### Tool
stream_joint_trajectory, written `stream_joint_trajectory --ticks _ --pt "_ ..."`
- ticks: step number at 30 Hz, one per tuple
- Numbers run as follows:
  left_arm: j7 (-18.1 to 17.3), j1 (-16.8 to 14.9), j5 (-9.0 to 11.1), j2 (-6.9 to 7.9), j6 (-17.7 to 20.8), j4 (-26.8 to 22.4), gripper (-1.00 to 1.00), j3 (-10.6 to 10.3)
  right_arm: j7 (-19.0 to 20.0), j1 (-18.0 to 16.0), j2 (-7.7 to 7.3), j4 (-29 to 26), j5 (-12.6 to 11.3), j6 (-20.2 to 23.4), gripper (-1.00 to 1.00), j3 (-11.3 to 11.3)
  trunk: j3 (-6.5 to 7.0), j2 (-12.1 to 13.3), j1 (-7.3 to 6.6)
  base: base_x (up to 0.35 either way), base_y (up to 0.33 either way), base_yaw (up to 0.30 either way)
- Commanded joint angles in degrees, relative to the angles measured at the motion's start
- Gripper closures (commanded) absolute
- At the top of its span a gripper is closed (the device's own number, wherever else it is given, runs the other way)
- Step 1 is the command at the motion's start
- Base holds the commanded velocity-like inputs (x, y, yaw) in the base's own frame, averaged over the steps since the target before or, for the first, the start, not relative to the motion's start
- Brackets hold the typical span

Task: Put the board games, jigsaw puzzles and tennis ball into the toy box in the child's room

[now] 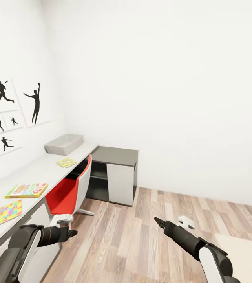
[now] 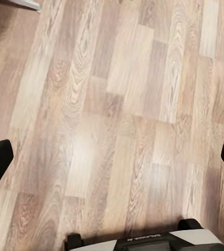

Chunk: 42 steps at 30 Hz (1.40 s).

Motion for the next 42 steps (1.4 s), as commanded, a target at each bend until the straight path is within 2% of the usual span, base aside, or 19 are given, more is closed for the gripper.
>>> stream_joint_trajectory --ticks 1,13,33,42 --pt "-0.1 0.0 0.1 0.02 0.3 0.0 -1.00 0.1 0.4 0.0 0.07 0.0 0.3 0.4 -1.00 -0.2 -0.03 0.0 0.01 -0.102 0.082 -0.279" --pt "-0.2 0.0 0.1 0.03 0.3 0.0 -1.00 0.0 0.4 0.0 0.06 0.0 0.3 0.4 -1.00 -0.2 -0.03 0.0 0.01 -0.143 0.133 -0.279" --pt "-0.1 0.0 0.1 0.03 0.3 0.0 -1.00 0.0 0.4 0.0 0.06 0.1 0.2 0.4 -1.00 -1.3 -0.03 0.0 0.01 -0.018 0.017 -0.279" --pt "-0.1 0.0 0.1 0.04 0.2 0.0 -1.00 0.0 0.4 0.0 0.07 0.1 0.2 0.4 -1.00 -1.6 -0.03 0.0 0.01 -0.112 0.100 -0.279"
